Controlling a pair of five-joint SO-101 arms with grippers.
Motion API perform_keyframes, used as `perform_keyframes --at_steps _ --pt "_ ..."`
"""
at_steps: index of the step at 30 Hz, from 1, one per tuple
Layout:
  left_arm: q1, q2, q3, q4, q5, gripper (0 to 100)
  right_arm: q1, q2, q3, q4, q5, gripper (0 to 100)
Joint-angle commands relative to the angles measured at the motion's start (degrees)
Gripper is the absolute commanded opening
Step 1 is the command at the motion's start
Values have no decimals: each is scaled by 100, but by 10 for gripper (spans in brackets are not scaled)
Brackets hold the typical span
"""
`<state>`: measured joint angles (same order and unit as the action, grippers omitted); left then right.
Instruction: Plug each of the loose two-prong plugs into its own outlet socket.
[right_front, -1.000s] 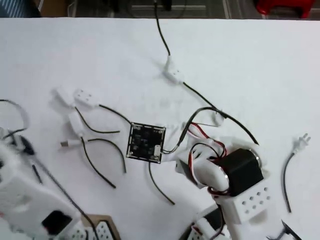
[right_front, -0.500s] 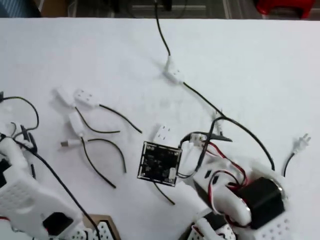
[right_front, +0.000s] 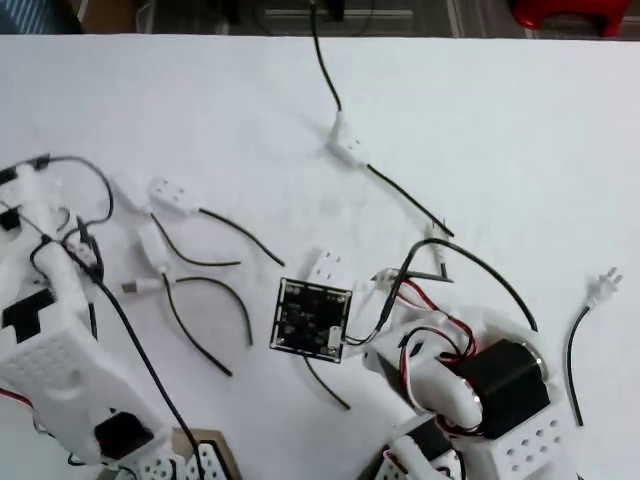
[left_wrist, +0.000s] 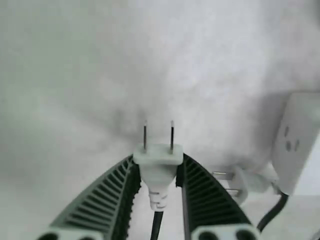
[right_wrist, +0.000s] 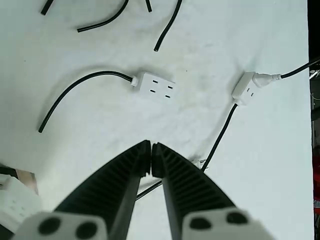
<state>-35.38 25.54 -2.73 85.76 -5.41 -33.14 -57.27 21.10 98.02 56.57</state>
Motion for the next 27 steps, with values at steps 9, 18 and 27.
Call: perform_keyframes --at_steps 9,18,27 --pt "875 -1578 -747 510 141 24 1393 -57 35 -646 -642 22" --pt "1727 -3503 404 -141 396 24 1657 -57 35 -664 -686 19" --pt "2352 -6545 3701 -2796 396 24 1648 -57 35 -760 -1292 19"
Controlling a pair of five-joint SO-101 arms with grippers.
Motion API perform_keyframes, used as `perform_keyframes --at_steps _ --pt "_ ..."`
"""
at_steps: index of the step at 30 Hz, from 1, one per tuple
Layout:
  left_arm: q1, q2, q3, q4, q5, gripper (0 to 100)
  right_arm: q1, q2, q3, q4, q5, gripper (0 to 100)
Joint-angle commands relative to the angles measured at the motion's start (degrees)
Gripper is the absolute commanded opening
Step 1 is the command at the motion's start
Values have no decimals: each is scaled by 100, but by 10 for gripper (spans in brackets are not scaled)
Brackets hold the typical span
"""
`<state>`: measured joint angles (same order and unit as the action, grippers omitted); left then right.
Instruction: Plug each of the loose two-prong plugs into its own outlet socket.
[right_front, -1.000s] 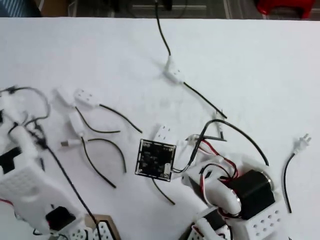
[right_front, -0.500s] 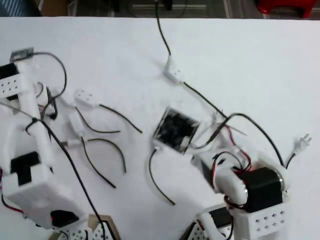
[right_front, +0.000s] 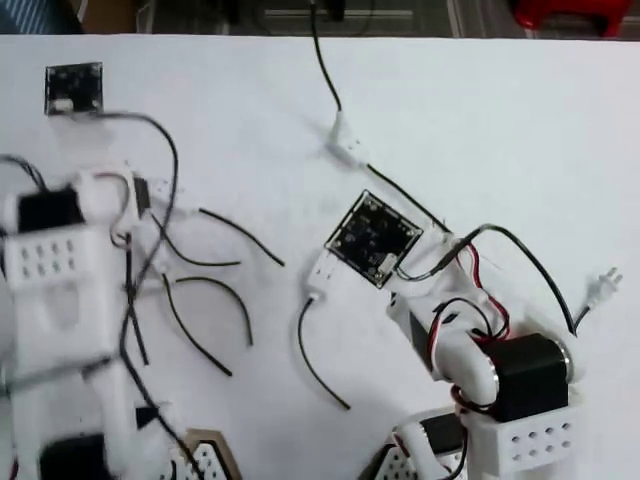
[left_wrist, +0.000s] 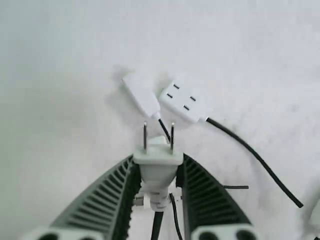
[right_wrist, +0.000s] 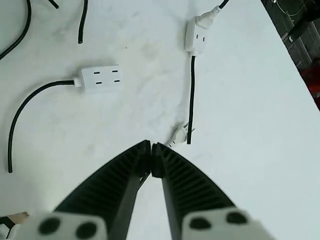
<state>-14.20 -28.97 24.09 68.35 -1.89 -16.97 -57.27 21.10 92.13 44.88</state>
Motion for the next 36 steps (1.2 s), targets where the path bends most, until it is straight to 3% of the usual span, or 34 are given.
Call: perform_keyframes --at_steps 1,9,25,32,36 --pt "330 -1420 1424 -1433 53 24 31 -57 35 -171 -123 19" --pt "1481 -3538 3824 -3719 53 24 13 -57 35 -189 -123 19" --pt "3723 -5481 5354 -6022 18 24 655 -66 -387 -1543 -97 19" --pt "4391 -6580 5890 -6242 9 24 -497 40 -1582 -1516 -132 19" --pt "4435 -7354 5916 -6242 9 23 -954 637 -2233 -1376 -774 19"
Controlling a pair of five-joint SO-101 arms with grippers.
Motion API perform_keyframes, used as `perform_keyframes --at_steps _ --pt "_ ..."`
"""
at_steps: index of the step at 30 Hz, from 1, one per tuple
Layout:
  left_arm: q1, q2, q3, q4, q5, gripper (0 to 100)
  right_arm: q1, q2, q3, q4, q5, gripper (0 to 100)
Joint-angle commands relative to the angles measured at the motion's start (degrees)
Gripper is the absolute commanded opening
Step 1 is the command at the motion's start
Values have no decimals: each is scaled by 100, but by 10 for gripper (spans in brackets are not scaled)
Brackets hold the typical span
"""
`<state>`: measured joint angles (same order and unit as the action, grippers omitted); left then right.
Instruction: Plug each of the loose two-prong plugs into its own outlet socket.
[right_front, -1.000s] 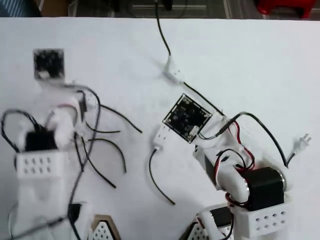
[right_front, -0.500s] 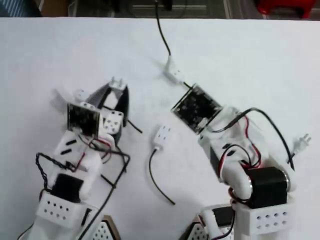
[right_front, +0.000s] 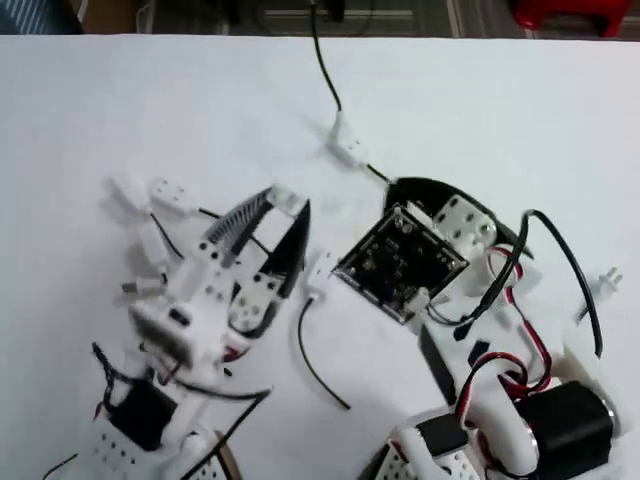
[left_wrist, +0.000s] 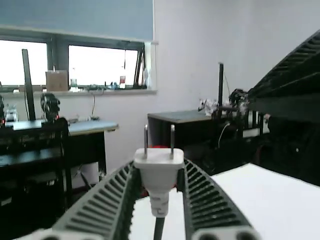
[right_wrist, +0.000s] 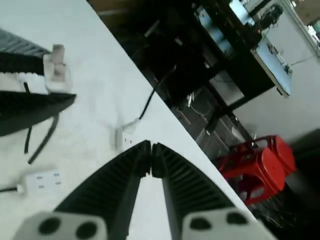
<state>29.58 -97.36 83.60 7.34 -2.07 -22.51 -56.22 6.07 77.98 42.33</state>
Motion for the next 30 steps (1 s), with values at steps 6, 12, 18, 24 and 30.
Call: perform_keyframes --at_steps 6,12,18,24,30 --pt "40 -725 -123 -158 -668 23 -1455 1464 -2787 910 -747 19" --pt "22 -725 132 -1468 -1046 23 -2800 2730 -4563 2079 -765 19" --pt "-251 -725 818 -2901 -1073 23 -3099 3064 -4967 2053 -993 19" --pt "-409 -716 853 -3086 -1037 23 -3688 3055 -4976 2053 -985 19" --pt "-365 -708 905 -2998 -1037 23 -3776 3108 -5099 2053 -985 19"
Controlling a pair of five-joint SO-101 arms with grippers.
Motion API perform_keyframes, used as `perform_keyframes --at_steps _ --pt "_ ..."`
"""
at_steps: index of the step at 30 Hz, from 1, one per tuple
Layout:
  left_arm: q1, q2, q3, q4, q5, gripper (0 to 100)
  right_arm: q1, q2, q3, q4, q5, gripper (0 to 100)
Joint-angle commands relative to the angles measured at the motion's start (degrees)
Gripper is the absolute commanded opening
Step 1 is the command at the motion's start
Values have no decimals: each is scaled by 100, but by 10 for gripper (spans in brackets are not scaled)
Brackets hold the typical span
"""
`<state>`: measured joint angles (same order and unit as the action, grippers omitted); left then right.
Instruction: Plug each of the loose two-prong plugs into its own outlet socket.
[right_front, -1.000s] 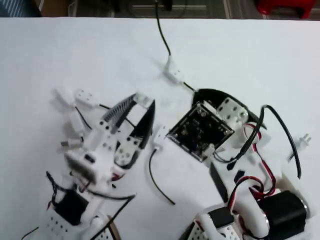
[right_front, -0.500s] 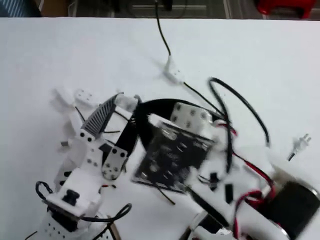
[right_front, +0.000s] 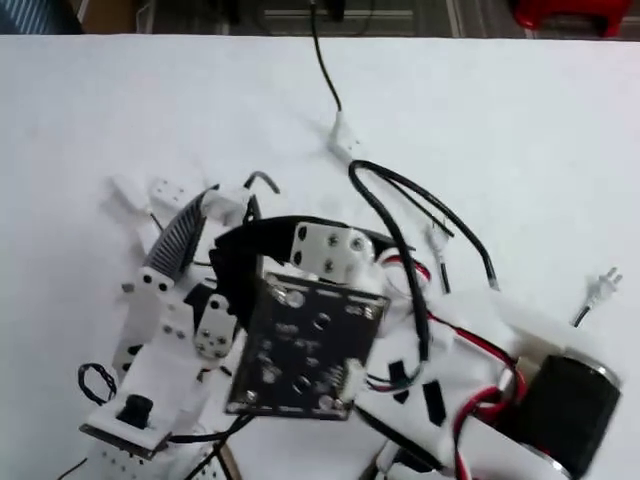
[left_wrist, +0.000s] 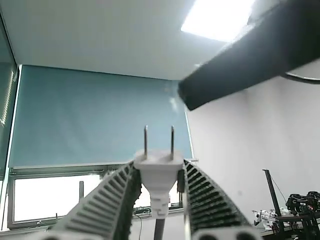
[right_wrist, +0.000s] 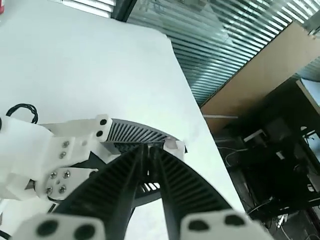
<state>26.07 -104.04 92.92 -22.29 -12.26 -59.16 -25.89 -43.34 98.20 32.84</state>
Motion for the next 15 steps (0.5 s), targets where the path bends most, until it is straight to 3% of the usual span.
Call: perform_keyframes --at_steps 1,10,15 --pt "-4 -40 -26 -35 -18 23 -180 92 -70 31 -35 19" --pt "-57 -40 0 -35 -44 23 -4 673 308 -171 730 19" --pt "-48 -48 0 -35 -44 23 831 716 158 -382 1204 19"
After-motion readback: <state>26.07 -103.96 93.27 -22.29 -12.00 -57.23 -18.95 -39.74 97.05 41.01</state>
